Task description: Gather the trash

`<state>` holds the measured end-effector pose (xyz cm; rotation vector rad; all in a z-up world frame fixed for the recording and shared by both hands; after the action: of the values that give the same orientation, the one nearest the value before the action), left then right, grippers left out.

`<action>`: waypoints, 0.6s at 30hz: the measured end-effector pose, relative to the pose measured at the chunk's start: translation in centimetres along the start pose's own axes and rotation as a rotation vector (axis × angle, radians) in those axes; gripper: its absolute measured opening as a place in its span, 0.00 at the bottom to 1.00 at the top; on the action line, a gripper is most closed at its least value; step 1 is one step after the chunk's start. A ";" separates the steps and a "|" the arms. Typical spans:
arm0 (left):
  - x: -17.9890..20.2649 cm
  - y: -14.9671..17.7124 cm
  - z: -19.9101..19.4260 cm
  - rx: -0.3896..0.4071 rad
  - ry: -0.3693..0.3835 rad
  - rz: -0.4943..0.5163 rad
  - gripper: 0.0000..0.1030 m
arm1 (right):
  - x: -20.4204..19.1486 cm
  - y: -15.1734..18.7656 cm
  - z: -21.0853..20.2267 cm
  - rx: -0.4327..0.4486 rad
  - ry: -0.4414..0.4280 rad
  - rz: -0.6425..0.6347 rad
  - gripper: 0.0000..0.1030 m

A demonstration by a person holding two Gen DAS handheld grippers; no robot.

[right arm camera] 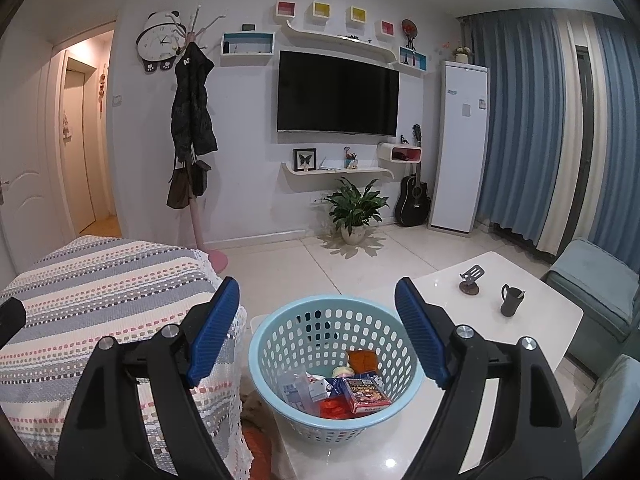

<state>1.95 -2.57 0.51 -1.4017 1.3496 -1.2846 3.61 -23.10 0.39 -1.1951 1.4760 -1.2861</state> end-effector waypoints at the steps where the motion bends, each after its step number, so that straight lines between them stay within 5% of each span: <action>1: 0.0 0.0 0.0 0.000 0.001 0.000 0.93 | 0.0 0.0 0.0 0.001 0.001 0.000 0.75; 18: 0.3 -0.3 -0.3 -0.008 0.026 -0.007 0.93 | -0.3 -0.1 -0.3 0.002 -0.017 -0.021 0.76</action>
<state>1.67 -2.77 0.92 -1.4006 1.3697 -1.3078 3.42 -22.74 0.53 -1.2210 1.4528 -1.2879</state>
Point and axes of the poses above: each gripper's, at about its wrist camera, not at the fingertips, and z roughly the way its jaws point, x to its right, y to its underside, the point moved 2 cm from there along z, roughly the way its jaws point, and after that the axes turned 14 degrees about x, right-handed, at the moved point
